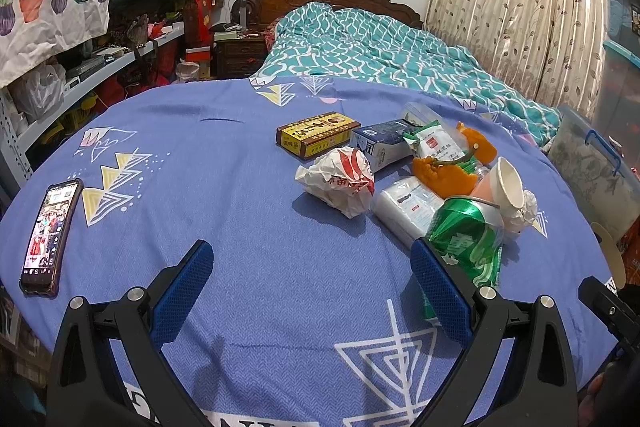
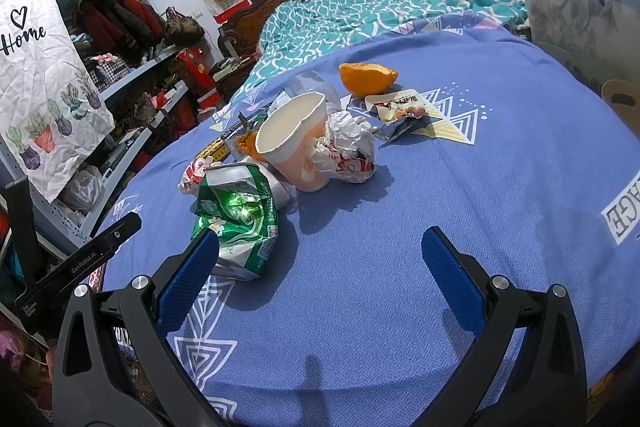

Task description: Collect trash

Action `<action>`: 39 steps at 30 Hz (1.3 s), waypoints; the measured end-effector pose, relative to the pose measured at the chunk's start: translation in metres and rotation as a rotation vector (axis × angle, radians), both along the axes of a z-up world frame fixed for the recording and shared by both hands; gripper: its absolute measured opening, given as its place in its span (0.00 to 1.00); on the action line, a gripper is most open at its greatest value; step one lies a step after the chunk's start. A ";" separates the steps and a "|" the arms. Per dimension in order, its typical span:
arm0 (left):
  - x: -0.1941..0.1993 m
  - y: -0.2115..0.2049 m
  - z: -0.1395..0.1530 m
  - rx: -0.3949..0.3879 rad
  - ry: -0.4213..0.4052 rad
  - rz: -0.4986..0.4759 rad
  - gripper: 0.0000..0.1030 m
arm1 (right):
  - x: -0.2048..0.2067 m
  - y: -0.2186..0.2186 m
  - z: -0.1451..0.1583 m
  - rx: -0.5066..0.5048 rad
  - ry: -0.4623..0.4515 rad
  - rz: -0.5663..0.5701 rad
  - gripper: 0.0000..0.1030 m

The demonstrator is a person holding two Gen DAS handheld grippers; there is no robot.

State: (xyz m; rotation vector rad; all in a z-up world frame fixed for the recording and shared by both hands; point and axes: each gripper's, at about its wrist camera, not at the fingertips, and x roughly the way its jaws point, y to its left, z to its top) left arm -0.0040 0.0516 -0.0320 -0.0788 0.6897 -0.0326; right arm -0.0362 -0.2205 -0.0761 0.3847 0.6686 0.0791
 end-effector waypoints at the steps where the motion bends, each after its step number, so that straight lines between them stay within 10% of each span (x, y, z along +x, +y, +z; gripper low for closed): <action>1: 0.000 0.000 0.000 0.000 0.000 0.000 0.92 | 0.001 -0.001 0.000 0.000 0.000 0.000 0.97; 39: -0.002 -0.001 -0.002 -0.002 0.006 0.001 0.92 | 0.001 0.000 -0.005 0.015 0.015 -0.002 0.97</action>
